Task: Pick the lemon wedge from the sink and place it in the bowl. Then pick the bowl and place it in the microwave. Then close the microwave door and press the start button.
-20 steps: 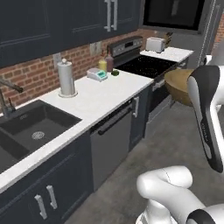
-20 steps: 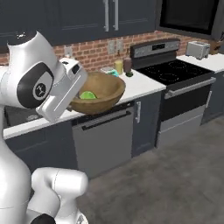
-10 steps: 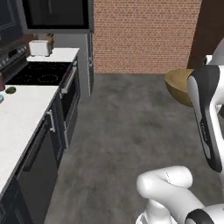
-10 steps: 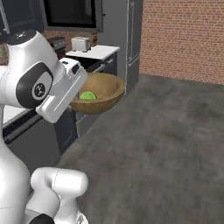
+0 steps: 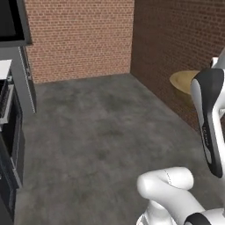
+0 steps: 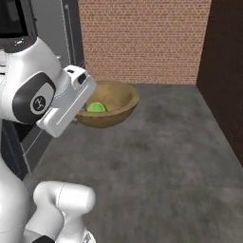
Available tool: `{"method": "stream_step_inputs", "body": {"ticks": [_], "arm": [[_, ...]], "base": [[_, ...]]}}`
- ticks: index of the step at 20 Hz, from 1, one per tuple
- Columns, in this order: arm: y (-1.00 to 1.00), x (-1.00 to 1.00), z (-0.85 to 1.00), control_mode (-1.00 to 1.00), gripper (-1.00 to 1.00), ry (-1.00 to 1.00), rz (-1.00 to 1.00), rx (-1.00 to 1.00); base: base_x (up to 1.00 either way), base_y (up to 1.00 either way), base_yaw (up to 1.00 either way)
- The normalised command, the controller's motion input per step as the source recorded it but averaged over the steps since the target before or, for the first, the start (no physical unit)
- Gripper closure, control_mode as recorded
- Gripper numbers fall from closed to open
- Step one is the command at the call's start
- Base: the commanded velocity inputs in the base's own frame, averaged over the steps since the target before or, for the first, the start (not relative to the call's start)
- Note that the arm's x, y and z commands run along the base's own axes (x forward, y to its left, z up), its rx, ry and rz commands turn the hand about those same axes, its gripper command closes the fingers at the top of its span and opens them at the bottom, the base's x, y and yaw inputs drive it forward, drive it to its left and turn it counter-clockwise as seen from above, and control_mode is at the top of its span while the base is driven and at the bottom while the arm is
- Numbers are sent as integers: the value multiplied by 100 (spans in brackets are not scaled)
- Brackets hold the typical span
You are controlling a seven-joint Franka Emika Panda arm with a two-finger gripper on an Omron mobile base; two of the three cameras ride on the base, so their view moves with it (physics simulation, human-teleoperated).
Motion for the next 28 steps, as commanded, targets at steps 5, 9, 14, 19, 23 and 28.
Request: {"method": "stream_step_inputs", "body": {"ticks": [5,9,14,19,23,28], "arm": [[0,0,0,100,100,0,0,0],[0,0,0,100,100,0,0,0],[0,0,0,100,100,0,0,0],[0,0,0,100,100,0,0,0],[0,0,0,100,100,0,0,0],[0,0,0,100,100,0,0,0]], "base": [[100,-4,-16],[100,0,0],[100,-37,15],[100,-47,34],[100,-30,54],[88,-15,74]]}}
